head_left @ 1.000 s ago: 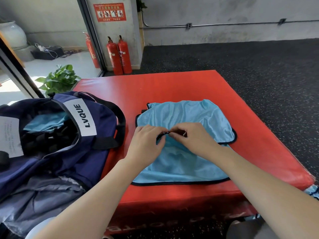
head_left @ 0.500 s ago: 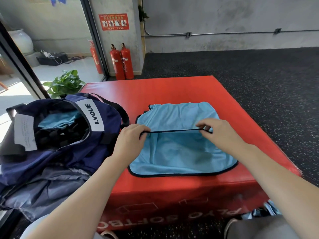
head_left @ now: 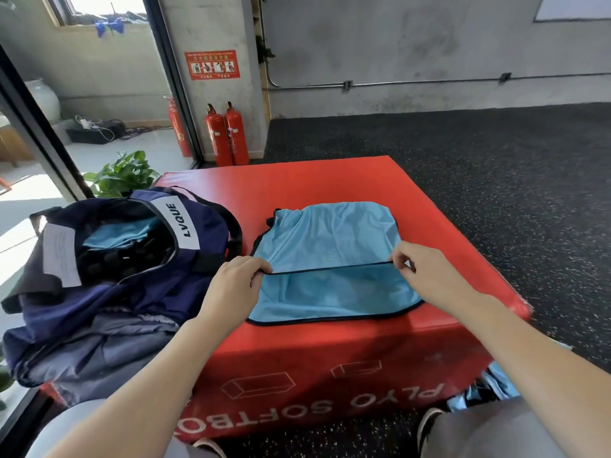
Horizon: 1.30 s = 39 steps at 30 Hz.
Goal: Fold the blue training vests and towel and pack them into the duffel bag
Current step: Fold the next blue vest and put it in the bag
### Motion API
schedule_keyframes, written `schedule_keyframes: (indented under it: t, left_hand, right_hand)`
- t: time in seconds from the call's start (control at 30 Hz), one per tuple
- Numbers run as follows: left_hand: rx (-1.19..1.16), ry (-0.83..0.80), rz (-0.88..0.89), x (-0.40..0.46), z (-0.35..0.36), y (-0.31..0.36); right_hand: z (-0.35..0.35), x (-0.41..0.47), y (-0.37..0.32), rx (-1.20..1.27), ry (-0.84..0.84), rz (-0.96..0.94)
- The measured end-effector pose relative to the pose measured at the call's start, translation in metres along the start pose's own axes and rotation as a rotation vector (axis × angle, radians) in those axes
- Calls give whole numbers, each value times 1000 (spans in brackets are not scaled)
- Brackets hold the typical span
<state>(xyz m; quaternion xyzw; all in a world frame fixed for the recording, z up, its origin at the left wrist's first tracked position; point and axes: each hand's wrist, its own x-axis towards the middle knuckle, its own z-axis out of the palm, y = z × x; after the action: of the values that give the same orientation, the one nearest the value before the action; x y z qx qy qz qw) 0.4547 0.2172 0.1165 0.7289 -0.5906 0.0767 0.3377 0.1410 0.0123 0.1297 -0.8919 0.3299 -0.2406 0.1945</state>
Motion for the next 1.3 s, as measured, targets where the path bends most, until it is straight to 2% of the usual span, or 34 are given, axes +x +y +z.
schedule_keyframes:
  t: [0.1,0.23,0.4,0.6,0.83,1.03,1.3]
  left_hand:
    - [-6,-8,-65,-6,-8,-1]
    - [21,-56,0,-17,-15,-10]
    - [103,-118,91,-32,-13,-16]
    - [164,-214,212,-46,-8,-12]
    - [116,-363,172,-55,-5,-16]
    - [87,-378,157,-56,-6,-15]
    - [183,-423,184,-51,-3,-12]
  right_hand:
    - [-2,-5,10,-199,-85,-122]
    - [-1,-13,22,-368,-154,-154]
    - [-1,-26,26,-344,-229,-85]
    - [1,-37,26,-262,-250,-123]
    - [2,-45,28,-330,-361,-114]
    - [1,-43,29,-375,-393,-94]
    - [1,-39,29,-447,-354,-119]
